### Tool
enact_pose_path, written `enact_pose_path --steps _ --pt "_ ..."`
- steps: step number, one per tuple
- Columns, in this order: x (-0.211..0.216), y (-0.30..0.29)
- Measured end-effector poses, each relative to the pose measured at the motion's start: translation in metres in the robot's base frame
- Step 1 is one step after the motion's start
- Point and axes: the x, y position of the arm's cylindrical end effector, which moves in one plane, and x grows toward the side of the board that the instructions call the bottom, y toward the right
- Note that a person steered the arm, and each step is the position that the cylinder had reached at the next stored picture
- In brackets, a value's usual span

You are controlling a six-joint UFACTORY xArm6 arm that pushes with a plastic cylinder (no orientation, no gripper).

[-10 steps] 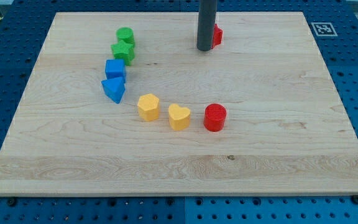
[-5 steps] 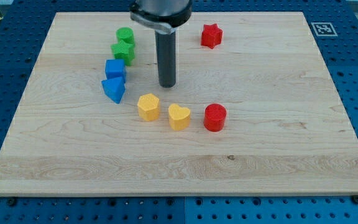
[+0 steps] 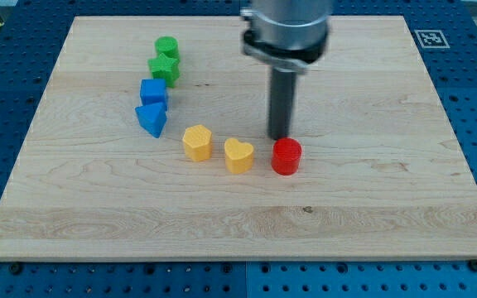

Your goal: Push the yellow heart left a bit

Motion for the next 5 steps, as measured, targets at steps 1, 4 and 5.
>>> enact_pose_path --steps 1,4,5 --pt "0.021 0.081" --pt "0.078 0.034" --pt "0.081 -0.012"
